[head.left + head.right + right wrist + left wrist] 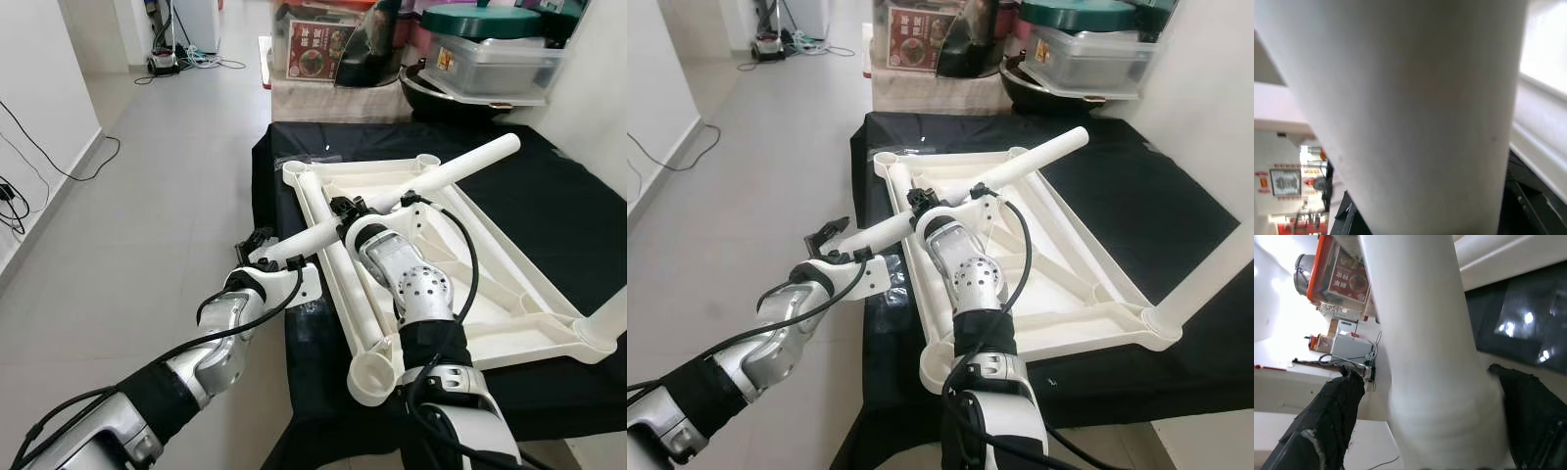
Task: Building children table
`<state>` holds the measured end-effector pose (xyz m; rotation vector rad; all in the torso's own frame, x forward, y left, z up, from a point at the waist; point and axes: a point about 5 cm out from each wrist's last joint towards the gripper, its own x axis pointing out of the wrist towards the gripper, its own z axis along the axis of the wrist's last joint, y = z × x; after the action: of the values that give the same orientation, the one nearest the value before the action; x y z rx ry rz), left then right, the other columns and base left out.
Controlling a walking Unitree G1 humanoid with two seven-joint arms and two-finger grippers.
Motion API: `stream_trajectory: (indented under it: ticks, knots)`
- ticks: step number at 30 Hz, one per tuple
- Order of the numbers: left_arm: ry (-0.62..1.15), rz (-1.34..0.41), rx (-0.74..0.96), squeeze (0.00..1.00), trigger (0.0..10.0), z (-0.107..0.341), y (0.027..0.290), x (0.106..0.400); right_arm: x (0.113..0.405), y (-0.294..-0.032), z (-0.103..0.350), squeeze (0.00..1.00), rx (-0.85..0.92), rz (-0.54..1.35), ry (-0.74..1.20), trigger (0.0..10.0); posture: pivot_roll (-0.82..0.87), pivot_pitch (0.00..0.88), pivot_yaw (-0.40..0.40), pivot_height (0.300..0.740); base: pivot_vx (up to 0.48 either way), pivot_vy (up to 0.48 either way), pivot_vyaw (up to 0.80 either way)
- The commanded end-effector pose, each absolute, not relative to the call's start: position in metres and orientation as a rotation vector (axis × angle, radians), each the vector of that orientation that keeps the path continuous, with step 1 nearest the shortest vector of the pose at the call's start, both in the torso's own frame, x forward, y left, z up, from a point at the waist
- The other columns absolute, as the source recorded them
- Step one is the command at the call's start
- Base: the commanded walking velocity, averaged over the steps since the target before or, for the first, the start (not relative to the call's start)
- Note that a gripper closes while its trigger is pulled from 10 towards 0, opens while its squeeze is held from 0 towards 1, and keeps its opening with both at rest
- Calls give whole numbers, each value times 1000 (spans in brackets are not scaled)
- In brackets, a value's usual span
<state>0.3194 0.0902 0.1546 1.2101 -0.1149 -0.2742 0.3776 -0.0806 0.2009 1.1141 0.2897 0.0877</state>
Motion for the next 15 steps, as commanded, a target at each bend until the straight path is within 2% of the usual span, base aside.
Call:
stream_trajectory:
  ticks: [1, 2, 4, 5, 6, 7, 8, 11, 15]
  knots:
    - [-114, -242, 1204, 1000, 10000, 159, 96, 320, 369, -27, 210, 0, 1192, 210, 344, 0, 123, 0, -85, 740, 0, 0, 0]
    - [-122, -200, 1171, 1000, 10000, 165, 106, 313, 375, -41, 214, 0, 1162, 194, 289, 0, 123, 0, -85, 740, 0, 0, 0]
    - [-122, -200, 1171, 1000, 10000, 165, 106, 313, 375, -41, 214, 0, 1162, 194, 289, 0, 123, 0, -85, 740, 0, 0, 0]
    - [-134, -162, 1120, 1000, 10000, 173, 116, 305, 382, -56, 218, 0, 1117, 169, 227, 0, 132, 0, -90, 740, 0, 0, 0]
    - [-134, -162, 1120, 1000, 10000, 173, 116, 305, 382, -56, 218, 0, 1117, 169, 227, 0, 132, 0, -90, 740, 0, 0, 0]
    - [-148, -143, 1055, 0, 10000, 181, 126, 293, 392, -78, 225, 0, 1067, 102, 155, 0, 147, 0, -98, 740, 0, 0, 0]
    - [-148, -143, 1055, 0, 10000, 181, 126, 293, 392, -78, 225, 0, 1067, 102, 155, 0, 147, 0, -98, 740, 0, 0, 0]
    - [-132, -127, 933, 0, 10000, 183, 140, 272, 406, -112, 252, 0, 1015, 14, 5, 0, 152, 0, -101, 740, 0, 0, 0]
    - [-56, -150, 832, 0, 10000, 168, 145, 265, 409, -118, 271, 0, 993, 16, -72, 0, 145, 0, -97, 740, 0, 0, 0]
